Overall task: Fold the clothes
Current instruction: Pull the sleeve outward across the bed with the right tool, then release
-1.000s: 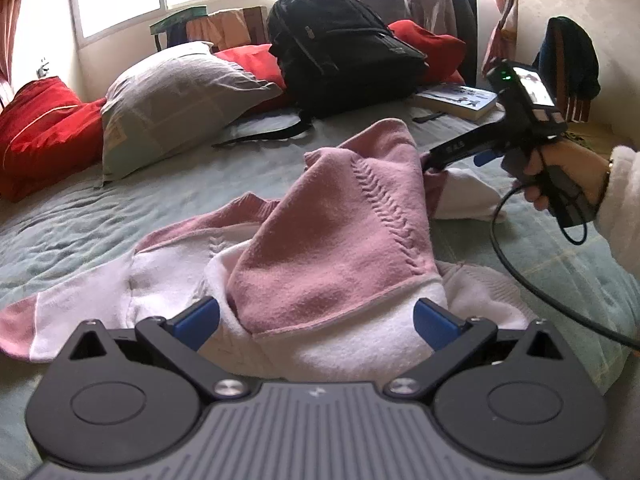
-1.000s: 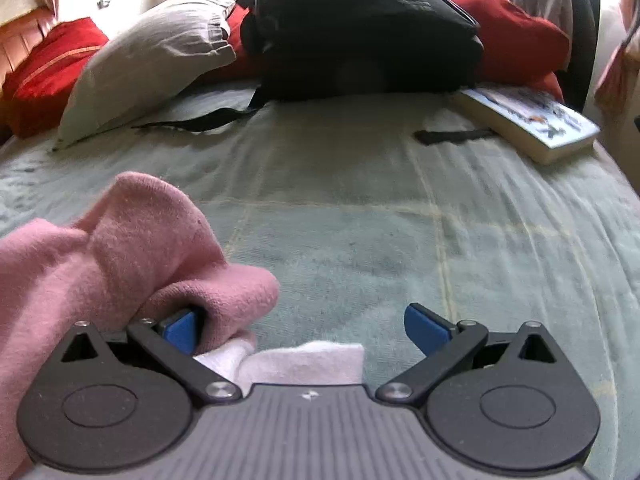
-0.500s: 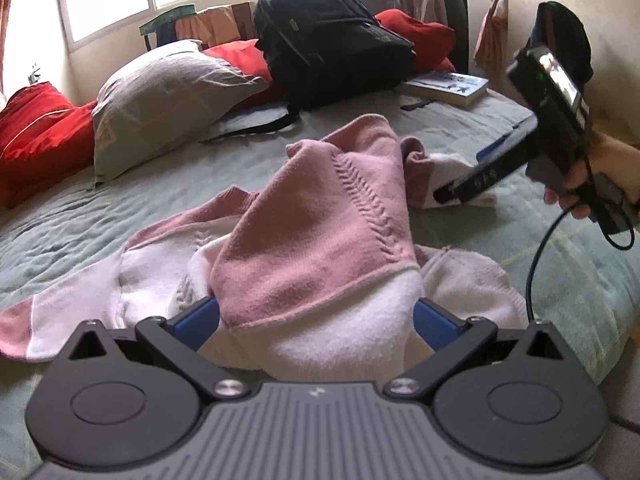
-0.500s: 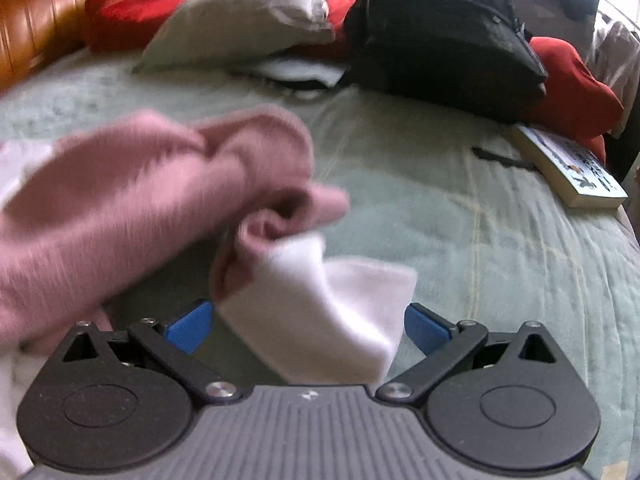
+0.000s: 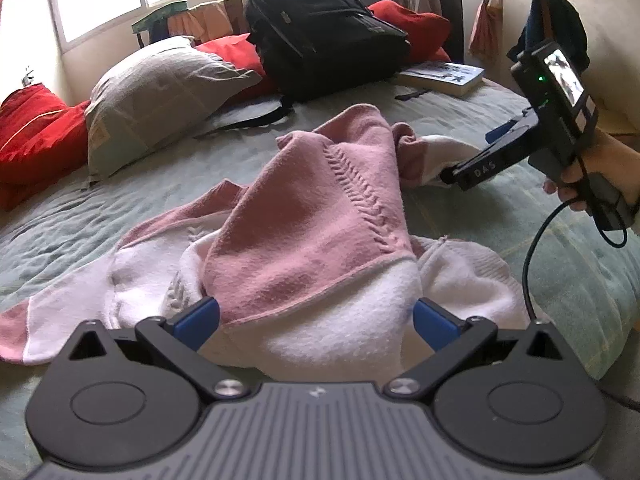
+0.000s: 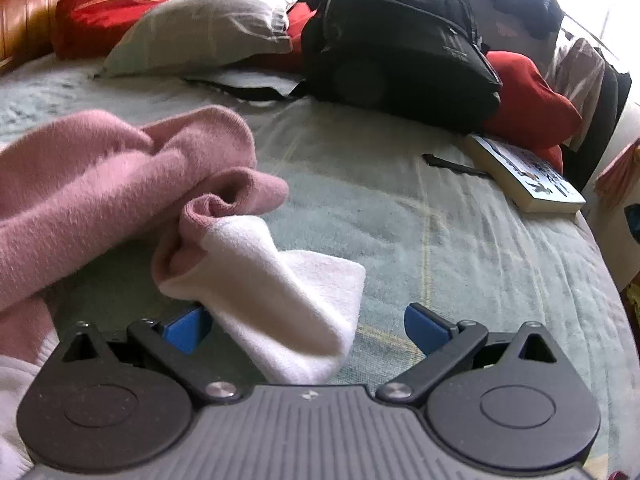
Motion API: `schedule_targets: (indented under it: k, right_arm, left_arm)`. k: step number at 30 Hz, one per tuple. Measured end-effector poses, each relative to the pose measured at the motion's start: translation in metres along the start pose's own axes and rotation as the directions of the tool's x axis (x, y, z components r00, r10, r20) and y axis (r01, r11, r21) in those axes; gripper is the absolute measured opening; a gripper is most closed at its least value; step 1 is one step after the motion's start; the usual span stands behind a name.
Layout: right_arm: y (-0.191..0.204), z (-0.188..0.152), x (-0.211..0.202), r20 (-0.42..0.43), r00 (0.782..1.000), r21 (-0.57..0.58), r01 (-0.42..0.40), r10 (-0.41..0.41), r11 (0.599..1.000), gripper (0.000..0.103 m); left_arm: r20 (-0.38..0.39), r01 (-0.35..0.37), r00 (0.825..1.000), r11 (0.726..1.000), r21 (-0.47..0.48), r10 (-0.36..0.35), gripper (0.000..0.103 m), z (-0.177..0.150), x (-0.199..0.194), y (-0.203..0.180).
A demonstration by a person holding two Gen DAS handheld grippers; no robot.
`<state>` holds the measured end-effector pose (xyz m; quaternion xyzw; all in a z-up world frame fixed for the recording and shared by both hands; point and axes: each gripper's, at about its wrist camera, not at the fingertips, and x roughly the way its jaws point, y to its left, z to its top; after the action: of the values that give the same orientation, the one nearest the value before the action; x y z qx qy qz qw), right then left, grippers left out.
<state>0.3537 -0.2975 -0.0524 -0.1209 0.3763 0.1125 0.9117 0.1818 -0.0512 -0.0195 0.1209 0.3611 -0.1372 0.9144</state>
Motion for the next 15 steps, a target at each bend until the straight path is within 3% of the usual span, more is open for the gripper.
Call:
schedule_targets:
  k: [5, 8, 12, 15]
  right_arm:
    - [-0.020, 0.001, -0.003, 0.023, 0.999, 0.130, -0.051, 0.048, 0.990, 0.103]
    - [-0.016, -0.002, 0.005, -0.011, 0.999, 0.118, -0.035, 0.036, 0.992, 0.103]
    - [0.005, -0.009, 0.022, -0.053, 0.998, 0.005, 0.031, -0.031, 1.000, 0.103]
    - [0.002, -0.008, 0.021, -0.023, 0.999, 0.023, 0.044, -0.044, 0.999, 0.103]
  left_arm:
    - [-0.001, 0.013, 1.000, 1.000, 0.006, -0.013, 0.102, 0.000, 0.001, -0.003]
    - [-0.003, 0.018, 1.000, 1.000, 0.001, -0.018, 0.102, -0.001, 0.001, -0.003]
    - [-0.006, 0.021, 1.000, 1.000, 0.001, -0.021, 0.102, -0.001, 0.002, -0.003]
    - [-0.004, 0.016, 1.000, 1.000, -0.001, -0.016, 0.102, -0.002, 0.000, 0.000]
